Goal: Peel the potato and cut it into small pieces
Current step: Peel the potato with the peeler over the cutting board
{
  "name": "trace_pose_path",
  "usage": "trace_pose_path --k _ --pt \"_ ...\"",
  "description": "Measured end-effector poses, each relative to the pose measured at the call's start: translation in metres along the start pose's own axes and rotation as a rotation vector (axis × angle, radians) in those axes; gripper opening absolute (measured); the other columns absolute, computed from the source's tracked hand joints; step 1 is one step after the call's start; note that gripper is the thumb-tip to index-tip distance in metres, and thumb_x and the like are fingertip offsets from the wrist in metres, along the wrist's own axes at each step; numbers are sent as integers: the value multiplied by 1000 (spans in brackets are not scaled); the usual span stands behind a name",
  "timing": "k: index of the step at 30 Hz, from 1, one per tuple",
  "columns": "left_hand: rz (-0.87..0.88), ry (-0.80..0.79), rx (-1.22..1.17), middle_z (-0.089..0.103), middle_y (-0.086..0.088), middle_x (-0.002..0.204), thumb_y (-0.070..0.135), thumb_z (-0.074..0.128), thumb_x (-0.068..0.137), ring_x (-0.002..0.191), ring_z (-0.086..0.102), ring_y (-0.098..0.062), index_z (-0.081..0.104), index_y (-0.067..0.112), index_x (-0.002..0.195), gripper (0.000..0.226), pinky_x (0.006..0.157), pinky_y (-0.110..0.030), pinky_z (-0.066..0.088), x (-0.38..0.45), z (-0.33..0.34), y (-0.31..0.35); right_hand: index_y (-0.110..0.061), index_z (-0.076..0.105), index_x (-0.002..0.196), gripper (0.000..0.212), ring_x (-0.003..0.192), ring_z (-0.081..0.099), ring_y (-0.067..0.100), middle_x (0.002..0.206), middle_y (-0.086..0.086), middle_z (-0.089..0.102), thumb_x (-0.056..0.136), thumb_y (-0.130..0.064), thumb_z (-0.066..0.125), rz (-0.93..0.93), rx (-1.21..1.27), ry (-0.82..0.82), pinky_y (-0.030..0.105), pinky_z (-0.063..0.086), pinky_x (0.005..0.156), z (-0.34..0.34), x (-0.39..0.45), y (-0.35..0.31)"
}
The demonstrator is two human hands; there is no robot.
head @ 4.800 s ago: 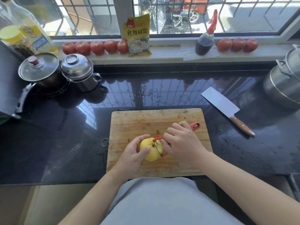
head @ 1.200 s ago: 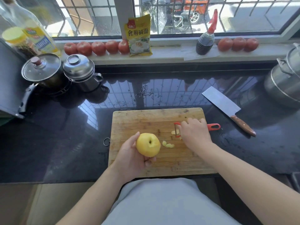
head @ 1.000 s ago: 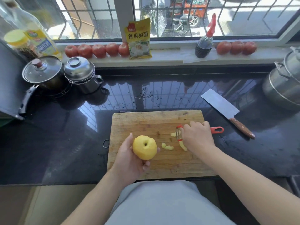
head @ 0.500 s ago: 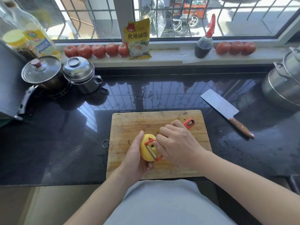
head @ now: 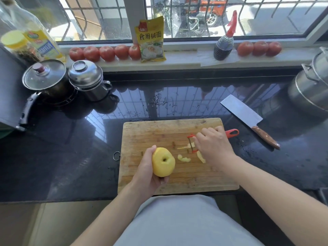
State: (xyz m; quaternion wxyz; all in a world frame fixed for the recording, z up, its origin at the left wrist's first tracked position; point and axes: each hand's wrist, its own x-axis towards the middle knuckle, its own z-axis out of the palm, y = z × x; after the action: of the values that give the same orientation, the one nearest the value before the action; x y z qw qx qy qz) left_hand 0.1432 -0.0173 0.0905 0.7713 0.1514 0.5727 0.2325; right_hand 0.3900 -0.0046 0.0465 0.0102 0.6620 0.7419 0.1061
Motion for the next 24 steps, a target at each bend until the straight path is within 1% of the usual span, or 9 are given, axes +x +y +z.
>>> trace_pose_path --k 2,4,8,10,13,15,17,21,24 --pt "-34 -26 -48 71 -22 101 62 51 98 70 66 -28 58 9 125 60 47 -29 45 0 1 2 -19 62 77 43 74 59 29 79 1 63 106 -36 36 101 -35 -155 44 40 77 2 -1 1" --pt "-75 -79 -94 70 -26 100 65 47 98 60 61 -29 61 5 122 66 45 -29 46 0 0 6 -20 63 83 41 80 59 28 85 1 64 107 -37 33 203 9 -221 44 39 78 2 -1 -2" --pt "-125 -176 -208 69 -27 109 69 42 99 73 63 -31 67 2 113 73 56 -31 49 1 -5 10 -21 60 88 46 86 59 28 90 0 61 108 -41 23 341 141 -307 44 36 81 -8 0 -5" --pt "-126 -198 -243 69 -28 116 65 40 101 77 66 -33 66 2 115 69 57 -31 52 1 -6 9 -23 55 82 48 86 59 27 87 -2 59 107 -42 18 374 249 -367 45 38 84 -12 -3 -6" --pt "-81 -207 -300 69 -26 119 54 43 104 89 69 -40 63 1 124 61 61 -36 62 2 -3 7 -24 46 71 48 75 55 24 75 -6 51 108 -42 21 402 422 -297 42 40 79 -32 -10 -17" --pt "-33 -202 -348 69 -27 115 45 43 107 101 65 -46 61 -1 122 52 81 -47 63 1 0 4 -22 45 67 49 68 52 21 70 -6 49 108 -41 27 412 513 -237 38 37 69 -48 -14 -28" --pt "3 -212 -374 67 -27 116 37 42 107 108 60 -46 59 -3 120 46 100 -52 50 3 3 1 -20 44 65 49 64 49 18 68 -6 47 107 -41 30 399 554 -196 36 32 62 -64 -18 -42" --pt "82 -231 -311 64 -24 120 32 46 97 108 60 -35 60 -2 122 45 101 -51 47 9 6 -2 -23 37 65 44 62 53 29 66 -6 42 105 -41 36 320 509 -114 35 33 57 -79 -22 -69" --pt "105 -247 -270 67 -21 119 31 41 99 107 63 -30 61 -3 129 49 99 -47 47 11 8 -1 -24 36 64 41 53 55 30 64 -4 44 102 -40 41 249 448 -48 32 31 50 -80 -23 -82"
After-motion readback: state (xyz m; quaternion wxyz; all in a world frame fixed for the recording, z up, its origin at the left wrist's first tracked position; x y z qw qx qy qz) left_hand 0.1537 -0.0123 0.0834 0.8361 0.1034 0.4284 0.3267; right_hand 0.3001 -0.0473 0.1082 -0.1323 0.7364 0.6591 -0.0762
